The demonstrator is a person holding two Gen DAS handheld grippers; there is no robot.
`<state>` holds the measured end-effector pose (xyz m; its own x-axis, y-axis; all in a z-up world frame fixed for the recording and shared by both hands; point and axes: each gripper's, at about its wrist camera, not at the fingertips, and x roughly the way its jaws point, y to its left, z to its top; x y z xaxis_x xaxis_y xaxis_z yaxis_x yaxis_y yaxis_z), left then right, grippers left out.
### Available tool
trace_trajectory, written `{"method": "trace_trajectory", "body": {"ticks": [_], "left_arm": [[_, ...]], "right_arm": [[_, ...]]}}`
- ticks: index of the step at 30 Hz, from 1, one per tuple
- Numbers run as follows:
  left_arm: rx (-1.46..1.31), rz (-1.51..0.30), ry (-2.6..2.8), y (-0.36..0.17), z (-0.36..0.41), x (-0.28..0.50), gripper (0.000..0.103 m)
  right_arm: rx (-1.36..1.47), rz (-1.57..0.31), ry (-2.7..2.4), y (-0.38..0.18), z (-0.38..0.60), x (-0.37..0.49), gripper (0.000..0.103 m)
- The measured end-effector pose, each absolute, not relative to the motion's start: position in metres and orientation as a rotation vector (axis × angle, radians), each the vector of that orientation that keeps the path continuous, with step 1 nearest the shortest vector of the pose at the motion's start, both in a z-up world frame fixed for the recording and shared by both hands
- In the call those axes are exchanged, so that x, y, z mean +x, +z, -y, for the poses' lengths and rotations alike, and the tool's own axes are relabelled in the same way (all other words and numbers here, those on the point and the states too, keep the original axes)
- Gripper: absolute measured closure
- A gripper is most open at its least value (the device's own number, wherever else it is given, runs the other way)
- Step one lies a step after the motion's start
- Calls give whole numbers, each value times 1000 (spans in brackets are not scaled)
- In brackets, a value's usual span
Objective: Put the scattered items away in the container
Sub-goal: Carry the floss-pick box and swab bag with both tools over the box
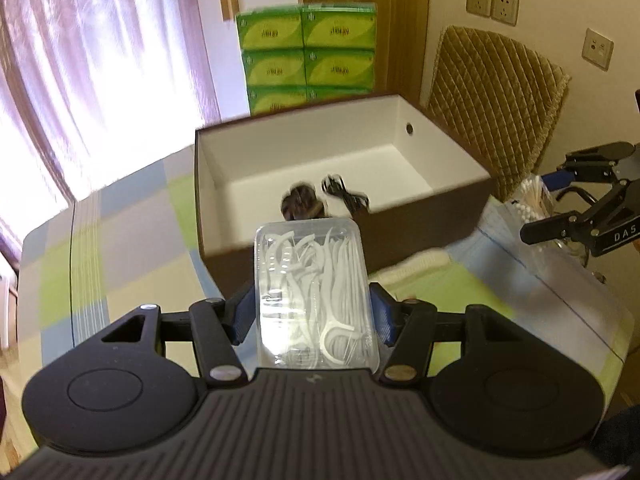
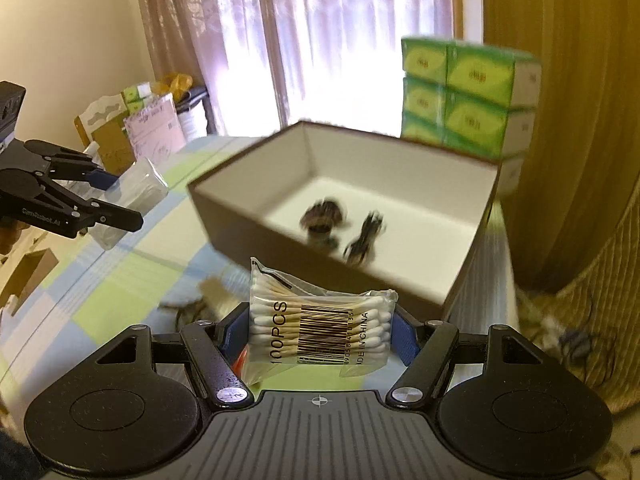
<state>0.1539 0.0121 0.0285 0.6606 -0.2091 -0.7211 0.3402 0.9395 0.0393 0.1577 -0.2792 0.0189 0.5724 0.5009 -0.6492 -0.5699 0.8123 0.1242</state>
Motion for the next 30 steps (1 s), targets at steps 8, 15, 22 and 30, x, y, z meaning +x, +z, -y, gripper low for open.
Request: {"method": "trace_trajectory", "body": {"ticks": [8, 15, 22, 30], "left_arm": [[179, -765, -315, 44, -7, 221, 49], [147, -792, -330, 42, 9, 292, 49], [127, -887, -320, 9, 24, 367, 49], [110, -967, -271, -35, 26, 417, 49]], "right_arm": [[-120, -664, 571, 38, 271, 224, 30], [-59, -695, 446, 38, 249, 294, 30], [23, -798, 379, 15, 230, 360, 30], [193, -945, 300, -23, 237, 418, 30]]}}
